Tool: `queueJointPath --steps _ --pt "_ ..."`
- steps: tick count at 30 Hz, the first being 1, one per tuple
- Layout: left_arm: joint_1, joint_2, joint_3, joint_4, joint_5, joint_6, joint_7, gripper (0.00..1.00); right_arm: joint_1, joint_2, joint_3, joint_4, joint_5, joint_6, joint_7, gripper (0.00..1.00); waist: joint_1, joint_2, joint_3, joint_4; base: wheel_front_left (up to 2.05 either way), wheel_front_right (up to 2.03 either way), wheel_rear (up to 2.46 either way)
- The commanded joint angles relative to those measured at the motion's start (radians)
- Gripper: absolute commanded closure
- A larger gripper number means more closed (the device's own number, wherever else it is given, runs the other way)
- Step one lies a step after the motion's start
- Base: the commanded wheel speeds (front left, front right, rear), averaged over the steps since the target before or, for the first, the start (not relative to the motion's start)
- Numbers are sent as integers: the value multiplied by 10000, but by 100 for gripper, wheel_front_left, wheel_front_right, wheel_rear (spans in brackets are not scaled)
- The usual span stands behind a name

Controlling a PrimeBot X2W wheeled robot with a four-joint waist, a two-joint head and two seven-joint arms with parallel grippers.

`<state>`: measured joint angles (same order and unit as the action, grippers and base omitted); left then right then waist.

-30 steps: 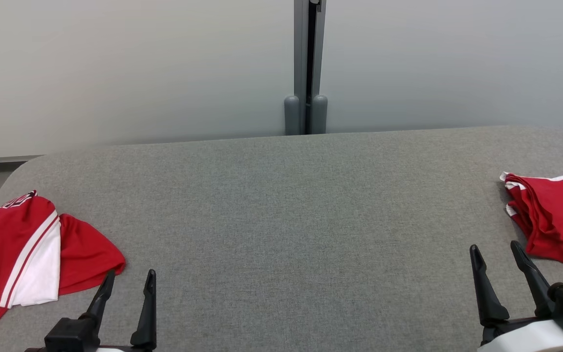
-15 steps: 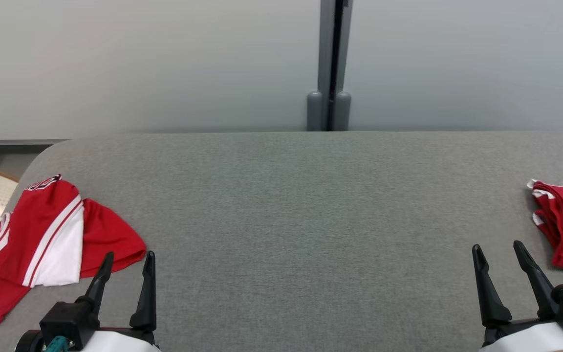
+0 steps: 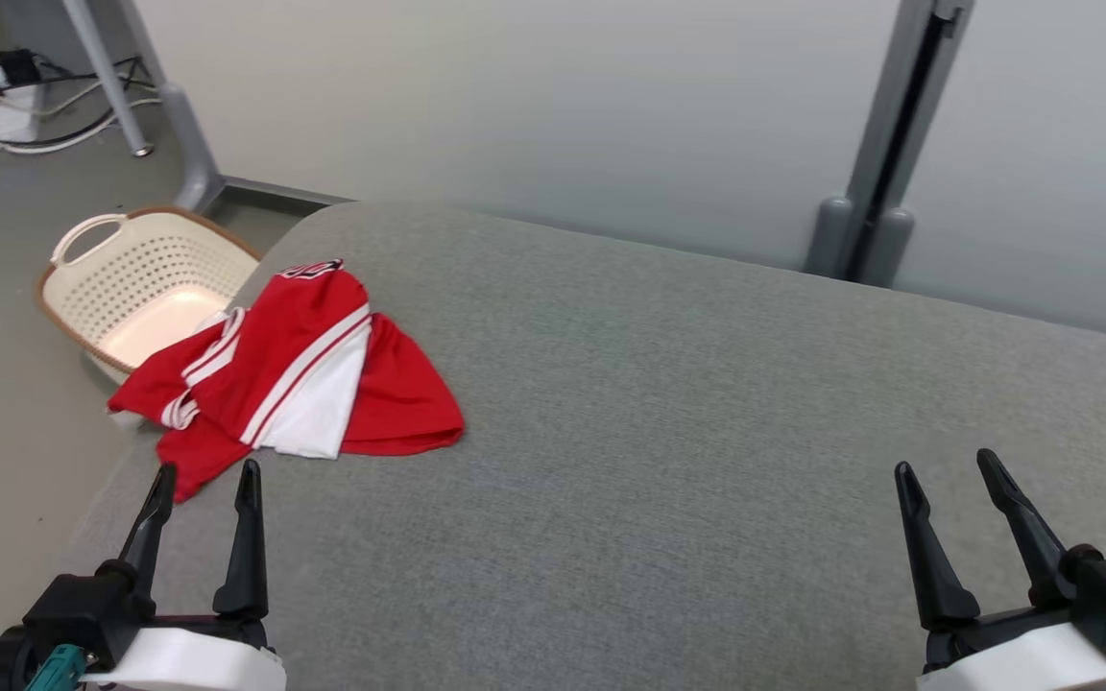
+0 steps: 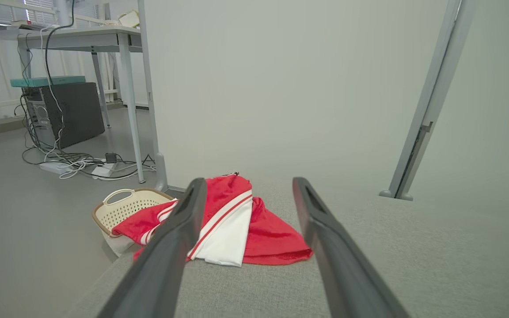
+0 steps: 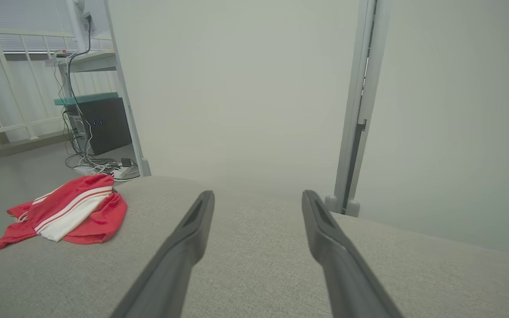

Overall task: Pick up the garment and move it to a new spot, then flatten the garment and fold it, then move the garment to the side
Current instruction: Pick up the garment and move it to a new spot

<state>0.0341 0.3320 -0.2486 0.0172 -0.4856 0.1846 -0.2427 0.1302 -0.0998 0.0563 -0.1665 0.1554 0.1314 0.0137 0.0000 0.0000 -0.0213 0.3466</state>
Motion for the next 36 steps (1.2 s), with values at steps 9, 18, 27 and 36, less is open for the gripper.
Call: queueJointPath --steps 9,18,27,36 --pt "-274 132 33 158 135 -139 -119 0 -158 -31 116 3 35 -14 91 0 0 0 68 898 0 0 0" --pt "-854 -74 -122 351 375 -193 -169 0 -457 -205 134 -215 -36 -14 242 0 0 0 684 776 0 0 0" --pt "-3524 -885 -99 2522 215 -1024 -218 0 -1580 -835 117 -1180 -325 -14 952 0 0 0 3133 45 0 0 0" --pt "-6298 -1785 510 6595 201 -2255 -217 0 -2581 -1174 180 -1599 -409 -13 1181 0 0 0 5014 -624 0 0 0"
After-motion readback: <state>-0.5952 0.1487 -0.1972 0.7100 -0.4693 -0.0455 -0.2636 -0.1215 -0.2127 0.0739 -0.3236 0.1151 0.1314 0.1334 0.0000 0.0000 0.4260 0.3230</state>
